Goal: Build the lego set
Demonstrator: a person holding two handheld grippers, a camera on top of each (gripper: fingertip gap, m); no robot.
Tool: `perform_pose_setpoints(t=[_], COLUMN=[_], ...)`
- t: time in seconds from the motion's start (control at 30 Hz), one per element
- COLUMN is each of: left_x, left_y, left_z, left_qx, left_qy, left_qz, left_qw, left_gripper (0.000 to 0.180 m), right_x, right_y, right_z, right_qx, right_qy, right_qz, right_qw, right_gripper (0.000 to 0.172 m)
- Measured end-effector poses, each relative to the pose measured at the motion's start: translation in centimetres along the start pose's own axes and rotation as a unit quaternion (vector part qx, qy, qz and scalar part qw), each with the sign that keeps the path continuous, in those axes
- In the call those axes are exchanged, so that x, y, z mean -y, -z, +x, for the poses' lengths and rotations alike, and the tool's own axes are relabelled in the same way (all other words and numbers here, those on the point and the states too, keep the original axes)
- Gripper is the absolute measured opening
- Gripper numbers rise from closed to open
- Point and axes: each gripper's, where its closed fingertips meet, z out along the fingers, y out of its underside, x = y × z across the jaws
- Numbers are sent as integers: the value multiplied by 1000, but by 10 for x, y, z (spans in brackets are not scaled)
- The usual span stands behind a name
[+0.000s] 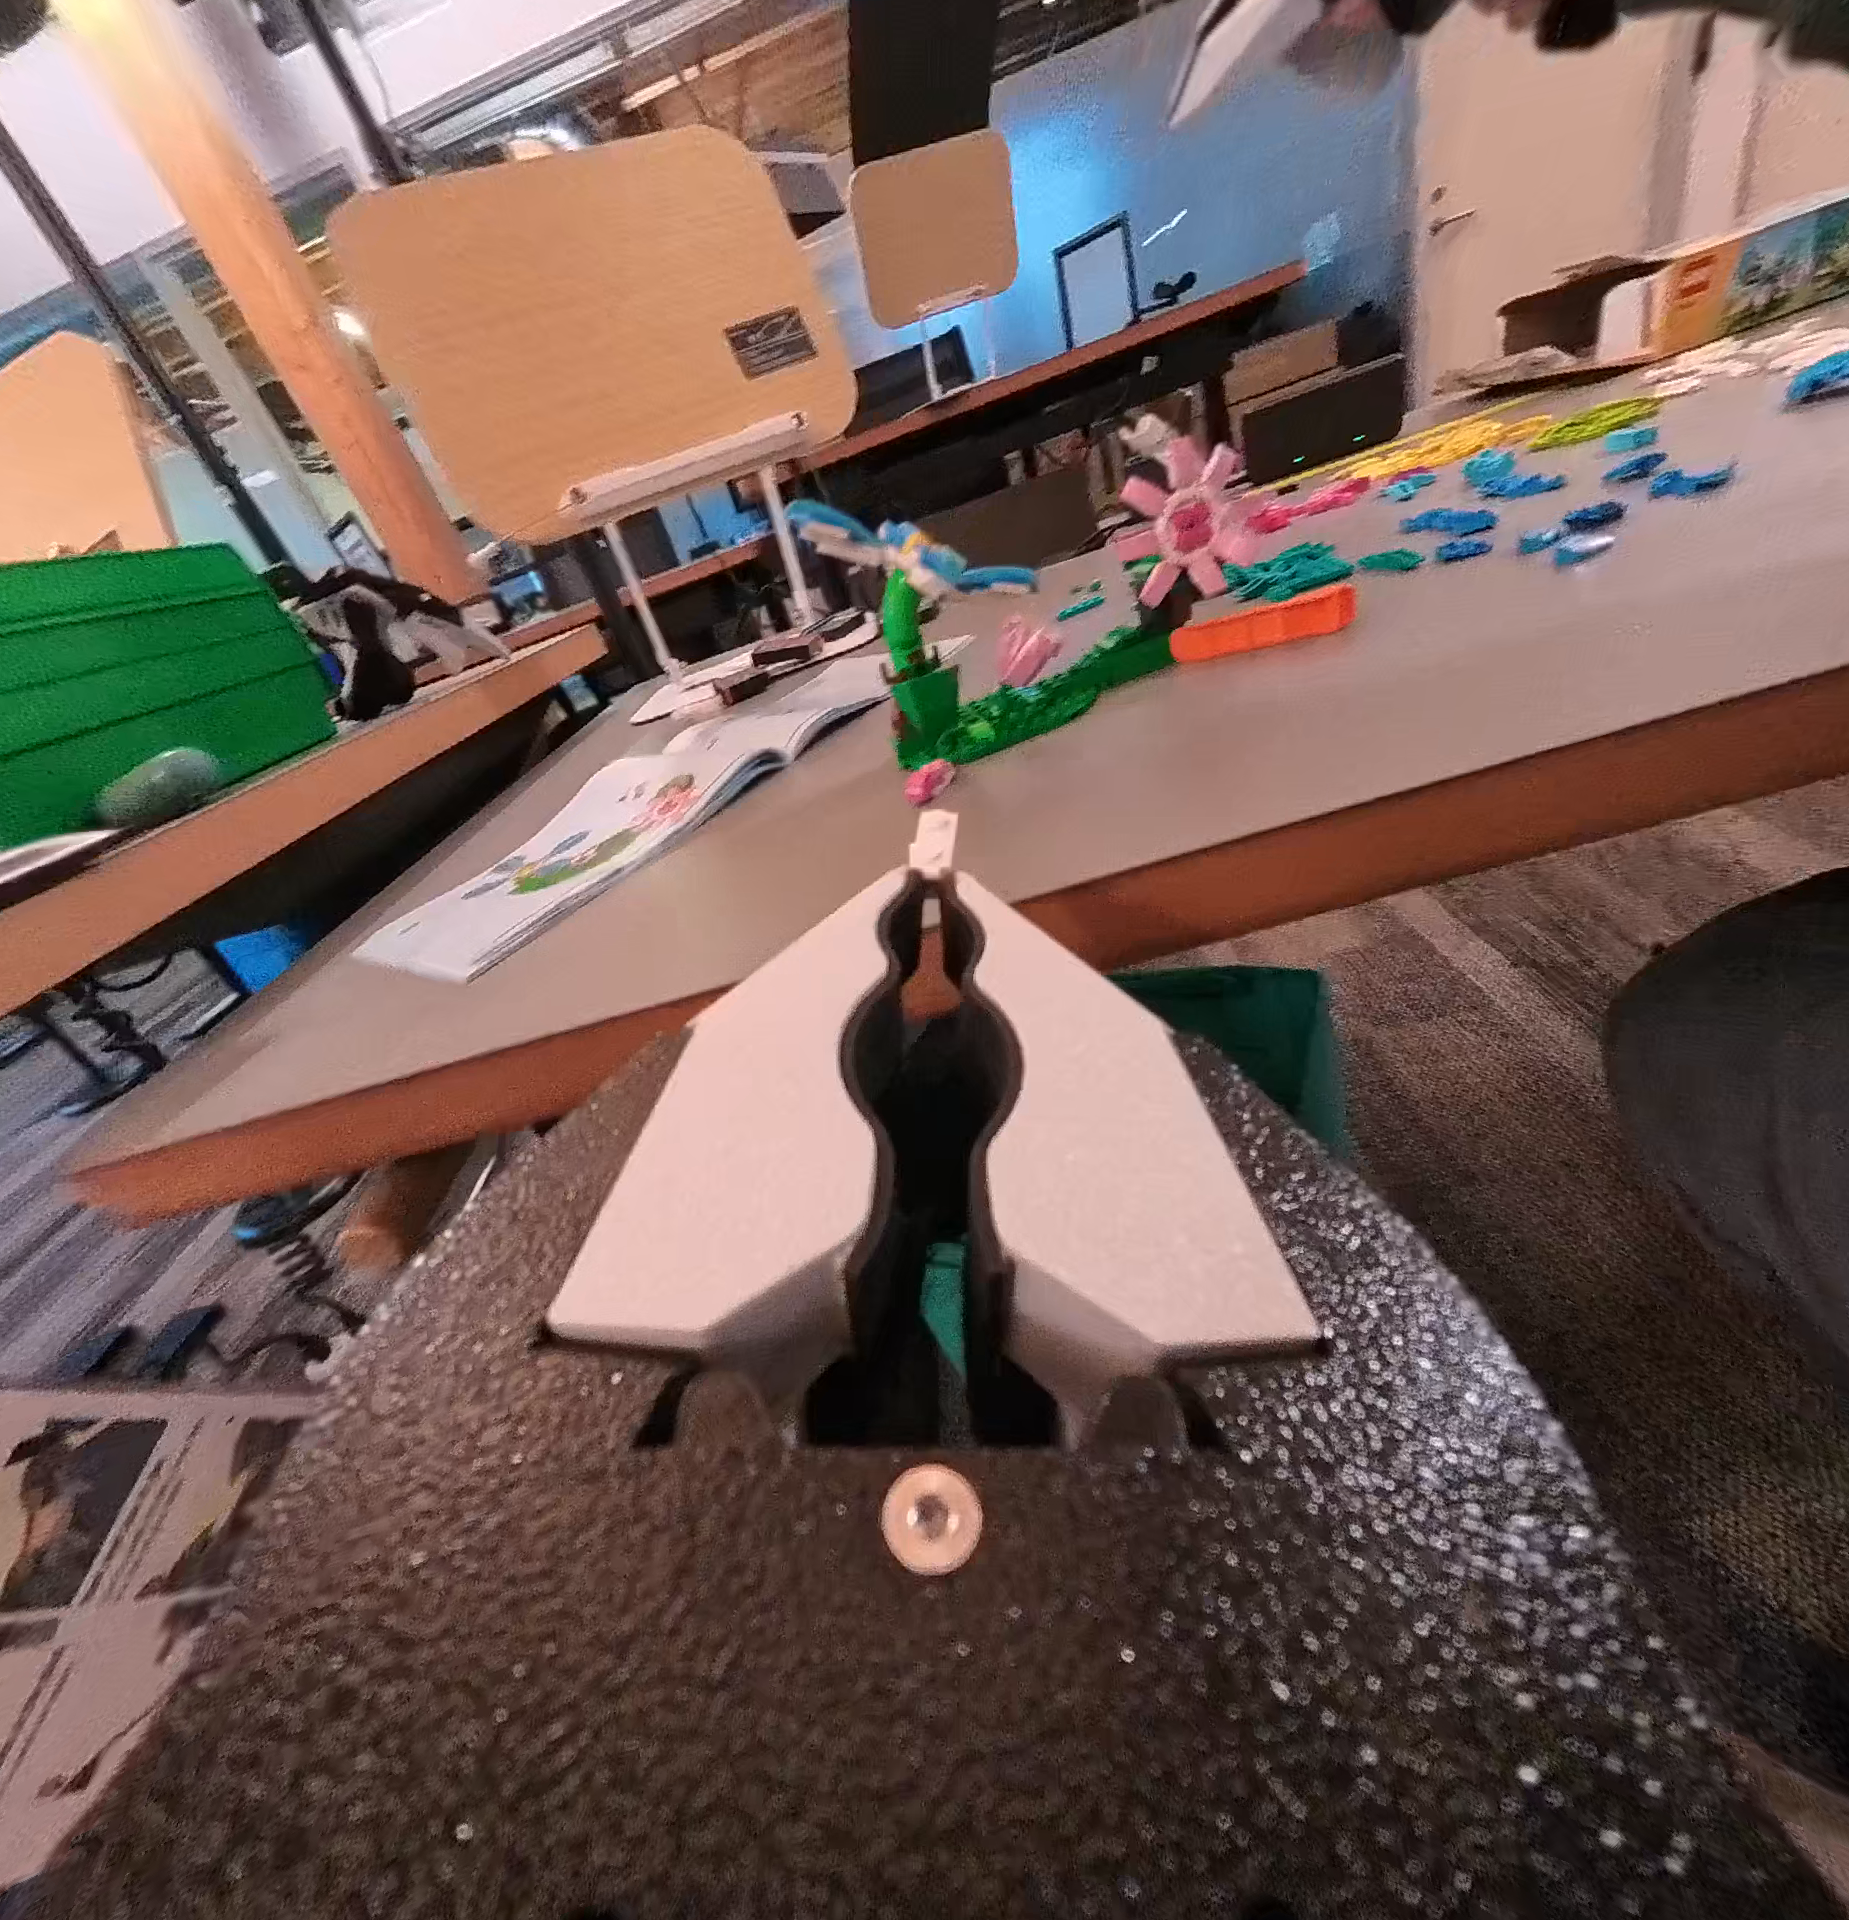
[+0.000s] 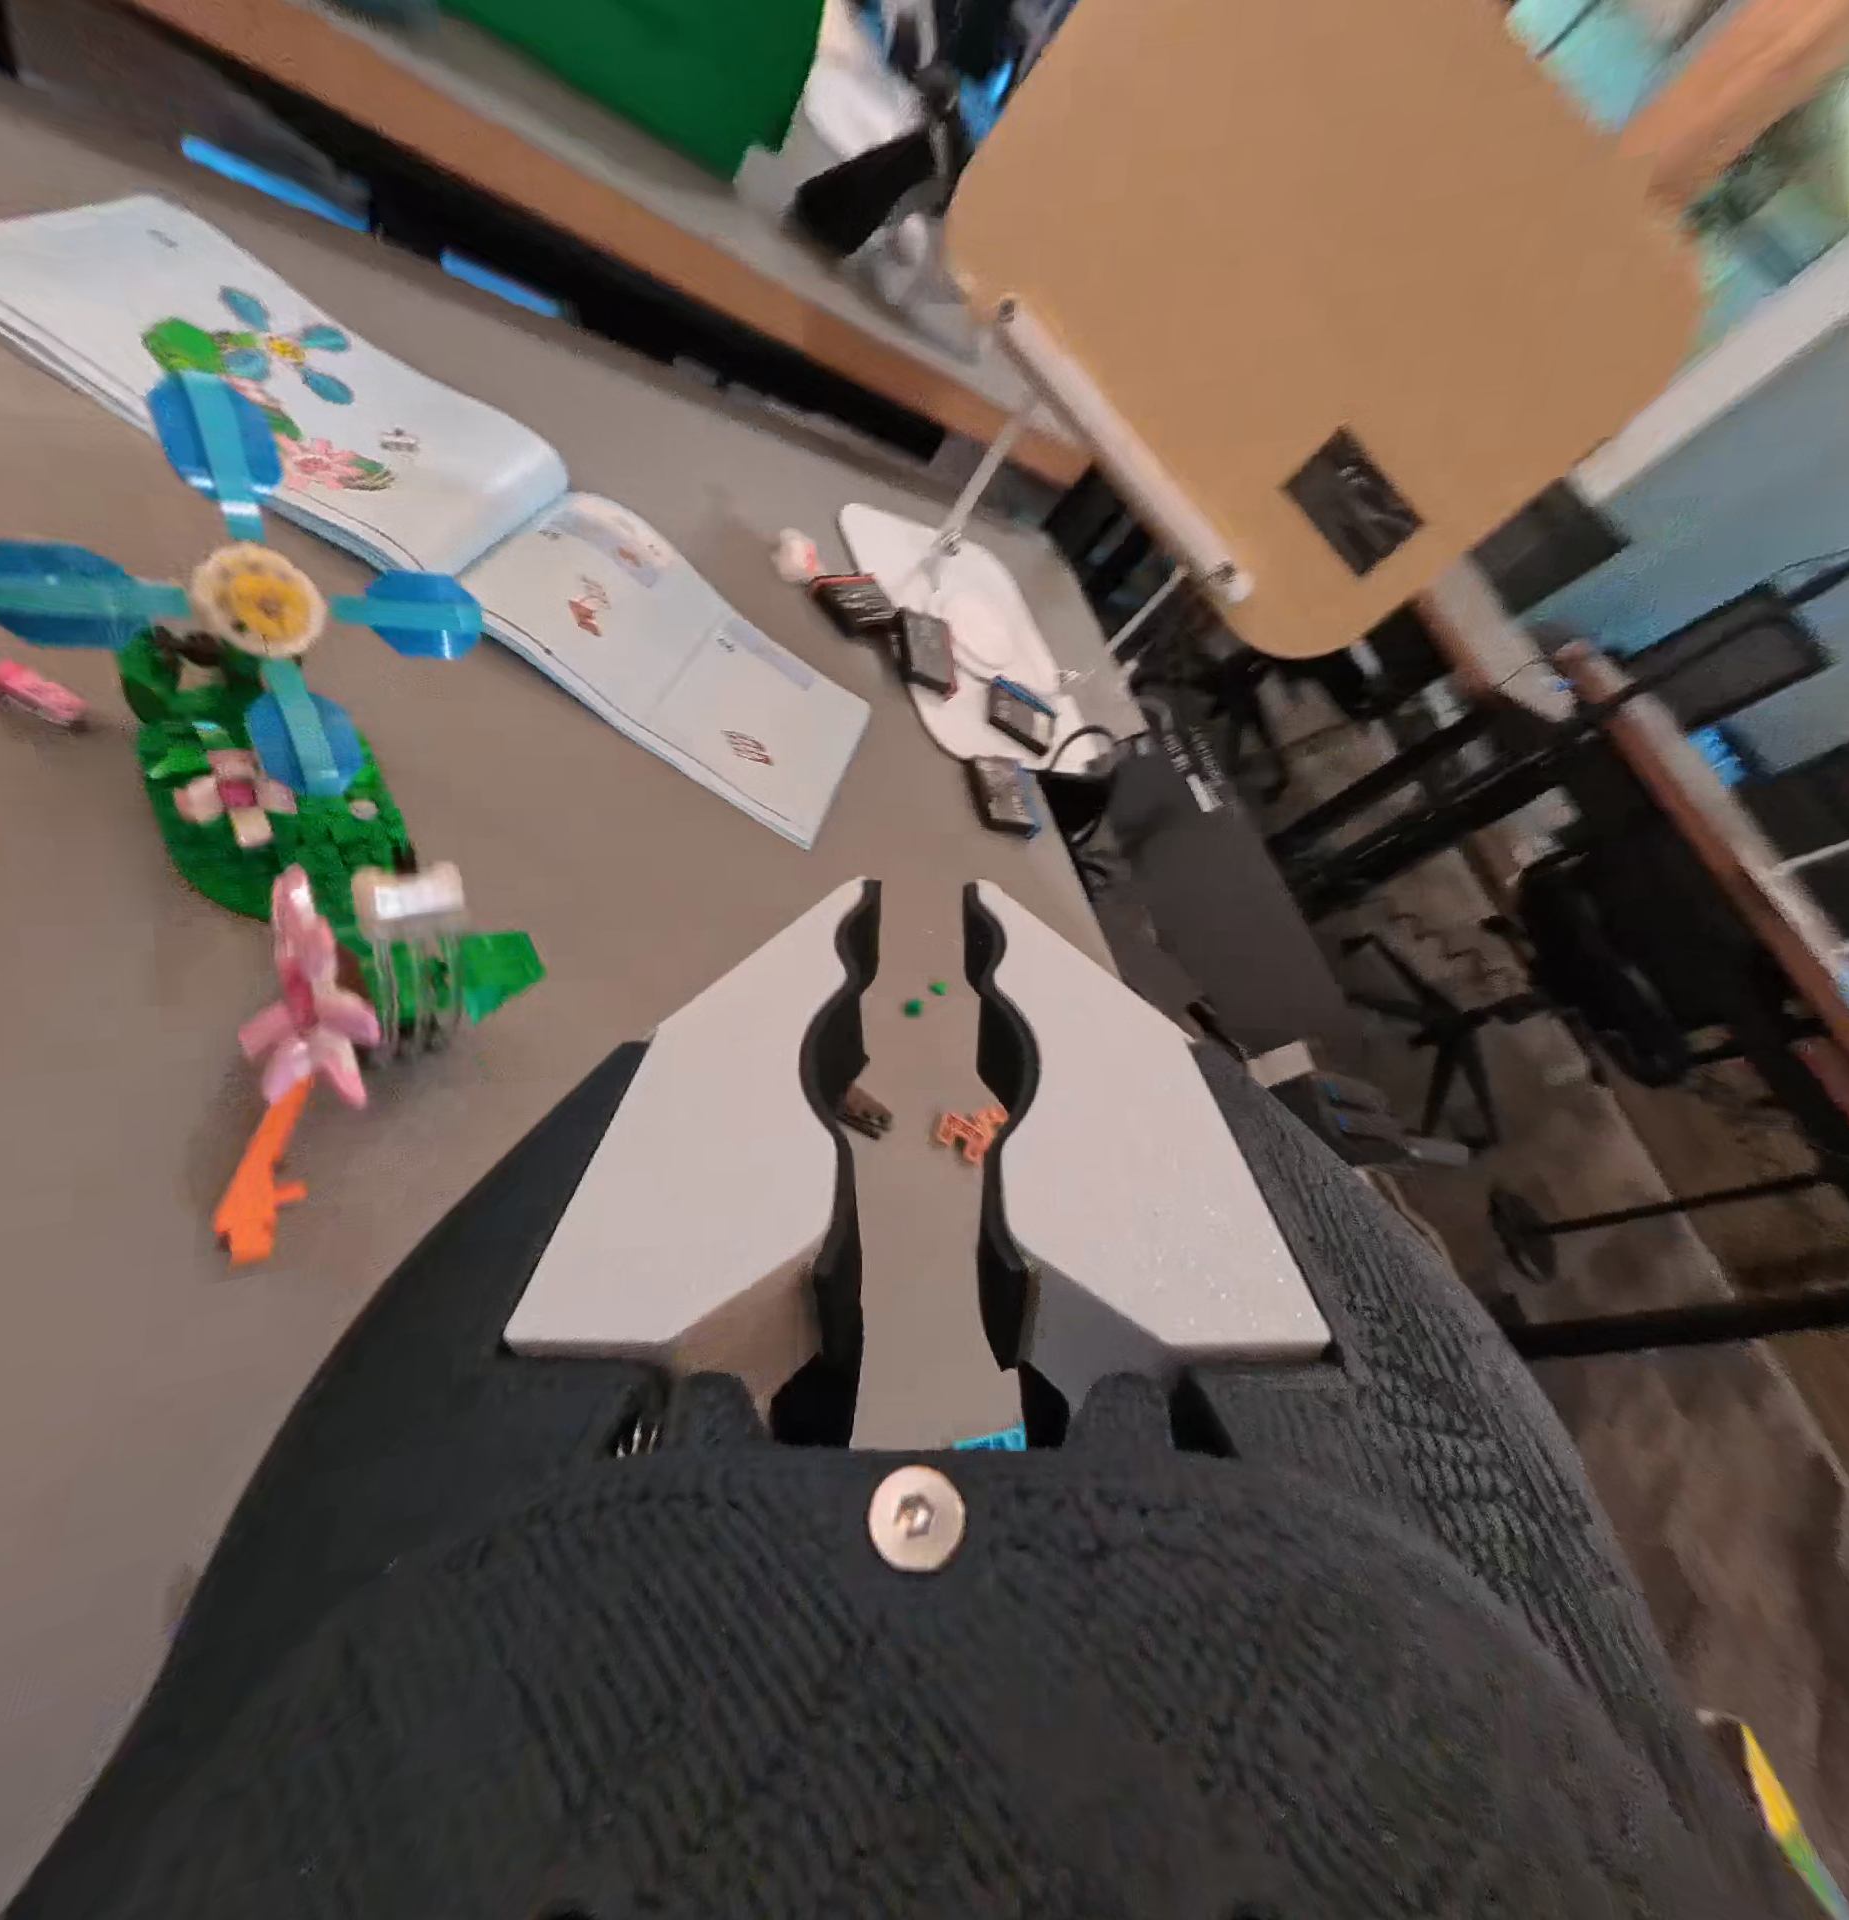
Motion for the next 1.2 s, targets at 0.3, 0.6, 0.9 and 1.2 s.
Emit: perform_pose_setpoints(t=[0.3,0.6,0.9,1.2], left_x=[44,85,77,94], left_y=[-50,-100,-141,-163], left_z=[50,106,147,176], left_qx=[-56,-121,-198,-190], left_qy=[-20,-42,37,20], left_qz=[43,57,-18,1], left_qw=[997,990,979,982], left_gripper=[1,1,1,1], right_x=[-79,-103,-116,-139], right_y=[80,108,131,154], right_z=[0,-20,-30,-2], right_qx=[-81,-95,-95,-140], right_qy=[-13,-31,13,15], right_qz=[155,255,257,254], right_qw=[985,962,962,957], right_gripper=[20,21,20,18])
